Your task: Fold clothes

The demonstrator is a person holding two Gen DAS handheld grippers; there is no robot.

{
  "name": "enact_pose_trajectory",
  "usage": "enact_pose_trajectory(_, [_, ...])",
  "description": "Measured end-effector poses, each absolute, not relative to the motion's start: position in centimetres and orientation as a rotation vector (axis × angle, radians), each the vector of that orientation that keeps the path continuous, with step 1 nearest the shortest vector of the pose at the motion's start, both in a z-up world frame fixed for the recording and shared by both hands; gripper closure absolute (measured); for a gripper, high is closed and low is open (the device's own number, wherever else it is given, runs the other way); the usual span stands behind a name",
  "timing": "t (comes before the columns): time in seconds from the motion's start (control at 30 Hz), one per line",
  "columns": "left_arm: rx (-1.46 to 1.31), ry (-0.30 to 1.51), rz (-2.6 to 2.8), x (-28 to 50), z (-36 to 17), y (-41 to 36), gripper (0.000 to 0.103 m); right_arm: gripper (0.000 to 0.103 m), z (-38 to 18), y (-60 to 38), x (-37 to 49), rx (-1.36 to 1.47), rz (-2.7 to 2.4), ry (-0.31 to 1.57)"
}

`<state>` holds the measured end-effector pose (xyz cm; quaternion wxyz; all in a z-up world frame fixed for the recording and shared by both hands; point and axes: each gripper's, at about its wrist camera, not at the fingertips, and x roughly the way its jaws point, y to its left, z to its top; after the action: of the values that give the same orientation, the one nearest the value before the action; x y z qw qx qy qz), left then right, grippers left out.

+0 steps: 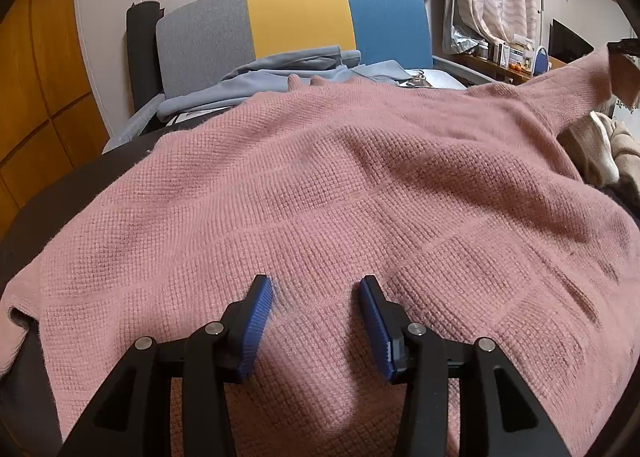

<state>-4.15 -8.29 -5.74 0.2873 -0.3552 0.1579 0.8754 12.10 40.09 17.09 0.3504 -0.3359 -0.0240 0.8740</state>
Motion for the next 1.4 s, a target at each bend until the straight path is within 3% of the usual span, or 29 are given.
enact_pose_trajectory(0.47, [-0.950, 0.412, 2.327, -4.4, -5.8, -8.9, 0.053, 0.092, 5.7, 48.7, 8.9, -1.046, 2.044, 0.231])
enact_pose_trajectory(0.63, [-0.951, 0.411, 2.322, -4.4, -5.7, -8.9, 0.052, 0.070, 5.8, 47.8, 10.4, -0.988, 2.023, 0.228])
enact_pose_trajectory(0.7, [-0.950, 0.411, 2.321, -4.4, -5.7, -8.9, 0.051, 0.068, 6.4, 46.9, 11.2, -0.936, 2.026, 0.219])
enact_pose_trajectory(0.77, [-0.955, 0.373, 2.326, -4.2, -5.4, -9.4, 0.051, 0.055, 8.7, 43.5, 12.8, -0.782, 2.073, 0.179])
enact_pose_trajectory(0.8, [-0.959, 0.344, 2.329, -4.1, -5.1, -9.8, 0.051, 0.041, 9.3, 41.4, 13.4, -0.740, 2.127, 0.178])
enact_pose_trajectory(0.83, [-0.963, 0.315, 2.332, -4.0, -4.9, -10.2, 0.051, 0.038, 9.7, 39.2, 13.7, -0.726, 2.205, 0.193])
enact_pose_trajectory(0.97, [-0.977, 0.199, 2.342, -3.5, -3.9, -11.7, 0.053, 0.039, 9.5, 29.8, 13.5, -0.776, 2.526, 0.251])
enact_pose_trajectory(1.07, [-0.988, 0.085, 2.383, -3.7, -2.9, -14.0, 0.053, 0.048, 7.2, 21.7, 11.0, -0.955, 2.794, 0.242])
enact_pose_trajectory(1.3, [-1.026, -0.096, 2.740, -8.9, -0.4, -27.8, 0.053, 0.050, 0.5, 12.6, 5.7, -1.241, 2.920, 0.119])
enact_pose_trajectory(1.4, [-1.127, -0.289, 2.855, -11.1, -0.9, -35.6, 0.053, 0.050, -2.3, 9.6, 3.7, -1.352, 2.927, 0.062])
